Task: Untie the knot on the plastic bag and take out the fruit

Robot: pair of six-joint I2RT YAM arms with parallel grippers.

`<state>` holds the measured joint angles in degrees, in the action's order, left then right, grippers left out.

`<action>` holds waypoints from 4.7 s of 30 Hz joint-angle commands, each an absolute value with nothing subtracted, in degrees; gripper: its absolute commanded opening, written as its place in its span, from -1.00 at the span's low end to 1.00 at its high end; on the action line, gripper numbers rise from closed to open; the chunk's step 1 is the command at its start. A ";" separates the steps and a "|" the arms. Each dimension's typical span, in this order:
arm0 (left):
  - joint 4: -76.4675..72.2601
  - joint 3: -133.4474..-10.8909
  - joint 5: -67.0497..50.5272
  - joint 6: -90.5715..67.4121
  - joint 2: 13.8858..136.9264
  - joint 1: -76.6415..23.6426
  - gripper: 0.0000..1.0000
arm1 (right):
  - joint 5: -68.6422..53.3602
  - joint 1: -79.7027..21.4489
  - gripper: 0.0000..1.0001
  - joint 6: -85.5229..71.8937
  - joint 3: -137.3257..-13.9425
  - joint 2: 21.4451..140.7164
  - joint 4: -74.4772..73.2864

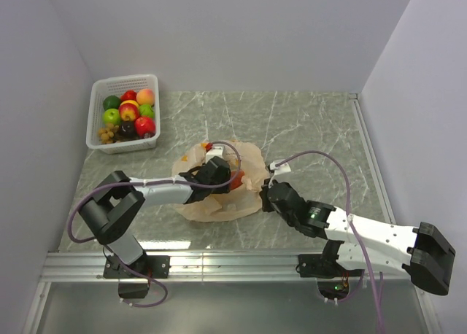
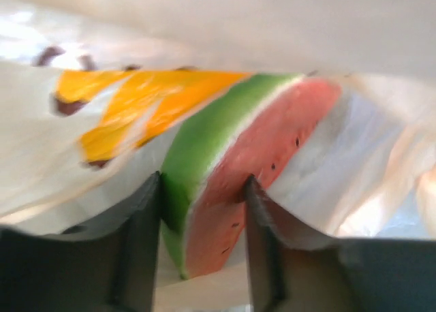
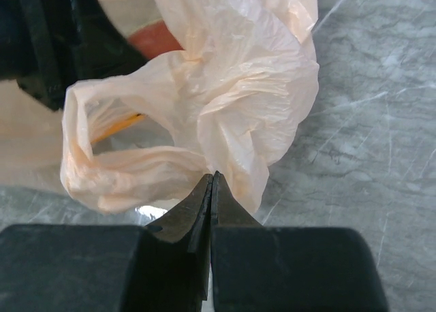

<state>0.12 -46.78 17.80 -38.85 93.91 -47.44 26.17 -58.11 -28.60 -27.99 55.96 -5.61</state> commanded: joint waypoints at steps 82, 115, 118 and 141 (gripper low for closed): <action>23.03 -81.83 24.98 -27.86 94.67 -0.09 0.99 | 24.34 -52.47 -0.99 -24.61 -36.91 48.69 -13.80; 42.18 -69.26 2.09 -21.45 45.12 -13.18 0.99 | 38.24 -20.74 -0.80 -28.21 -51.78 50.11 -30.76; 43.94 -69.26 7.98 -21.27 38.00 -13.45 0.99 | 36.04 -20.74 -0.34 -28.74 -49.50 47.74 -31.55; 44.38 -62.75 22.86 -24.79 11.07 -14.06 0.99 | 20.92 -20.74 0.88 -12.92 -43.25 8.10 -28.22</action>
<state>45.25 -61.34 22.85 -26.94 10.35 -13.96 22.79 -20.95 -16.27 -44.84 10.35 -29.80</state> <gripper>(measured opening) 0.993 0.941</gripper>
